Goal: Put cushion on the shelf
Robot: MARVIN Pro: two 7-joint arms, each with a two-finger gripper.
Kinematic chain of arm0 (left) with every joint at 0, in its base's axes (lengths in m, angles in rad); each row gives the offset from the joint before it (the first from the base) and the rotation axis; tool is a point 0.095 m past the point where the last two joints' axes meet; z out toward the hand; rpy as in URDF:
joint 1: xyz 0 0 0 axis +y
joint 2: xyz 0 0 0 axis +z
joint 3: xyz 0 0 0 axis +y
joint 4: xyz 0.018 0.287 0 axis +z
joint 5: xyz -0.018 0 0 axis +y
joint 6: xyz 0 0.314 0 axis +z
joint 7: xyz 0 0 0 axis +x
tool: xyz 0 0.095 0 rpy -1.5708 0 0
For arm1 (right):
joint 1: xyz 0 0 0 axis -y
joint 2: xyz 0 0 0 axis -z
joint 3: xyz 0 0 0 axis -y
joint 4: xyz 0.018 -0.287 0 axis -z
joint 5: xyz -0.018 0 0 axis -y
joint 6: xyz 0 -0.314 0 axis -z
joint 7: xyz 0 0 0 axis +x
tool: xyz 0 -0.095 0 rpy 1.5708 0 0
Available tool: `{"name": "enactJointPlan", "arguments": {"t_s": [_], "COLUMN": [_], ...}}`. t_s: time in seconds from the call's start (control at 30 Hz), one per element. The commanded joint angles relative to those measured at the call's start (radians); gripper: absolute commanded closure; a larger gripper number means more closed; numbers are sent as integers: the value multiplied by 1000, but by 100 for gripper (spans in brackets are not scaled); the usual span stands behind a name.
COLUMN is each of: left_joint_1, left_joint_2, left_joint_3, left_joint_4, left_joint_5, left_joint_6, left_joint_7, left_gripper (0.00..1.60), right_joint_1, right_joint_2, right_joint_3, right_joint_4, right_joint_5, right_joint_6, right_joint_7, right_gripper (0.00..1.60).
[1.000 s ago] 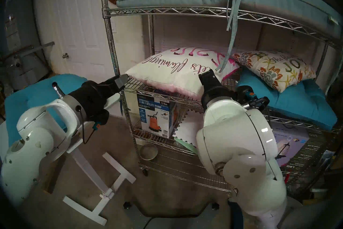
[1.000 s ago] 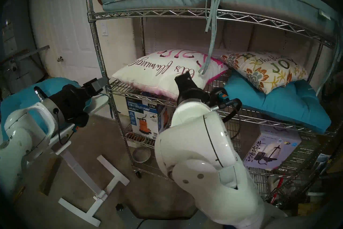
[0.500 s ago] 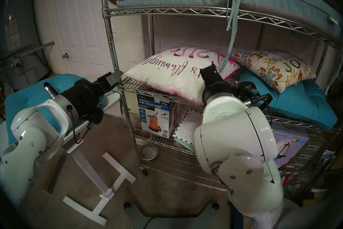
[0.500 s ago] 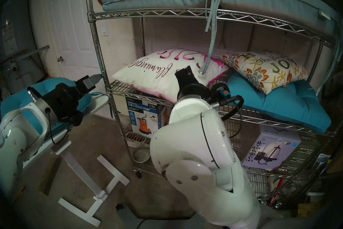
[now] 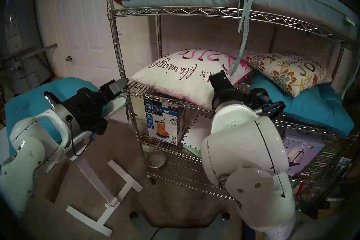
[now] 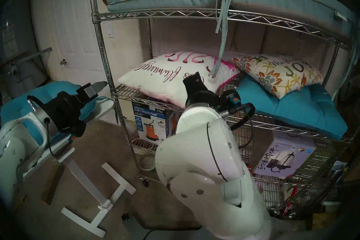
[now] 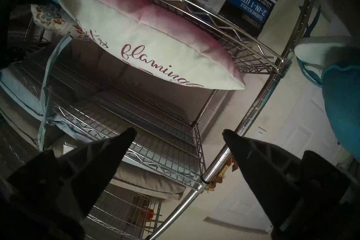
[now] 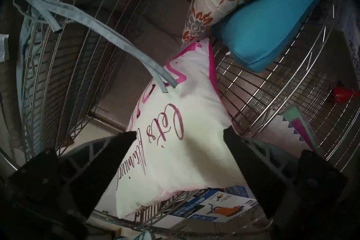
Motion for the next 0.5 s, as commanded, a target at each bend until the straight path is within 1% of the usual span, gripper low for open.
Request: {"name": "enactJointPlan", "arguments": {"t_s": [0.0,0.47], "left_joint_1": [34,96], "left_joint_2": [-16,-51], "left_joint_3": [-31,-79], "left_joint_4": [-16,-16], "left_joint_5": [-5,-7], "left_joint_6": [-8,-37], "left_joint_7": [48,118], "left_gripper": [0,0], "right_joint_1": [16,5], "right_joint_2": [-3,22], "right_joint_3": [-7,-21], "right_joint_4": [-13,-13], "right_joint_5": [22,125], "right_joint_6": [3,2], "right_joint_7": [3,3], "right_gripper": [0,0]}}
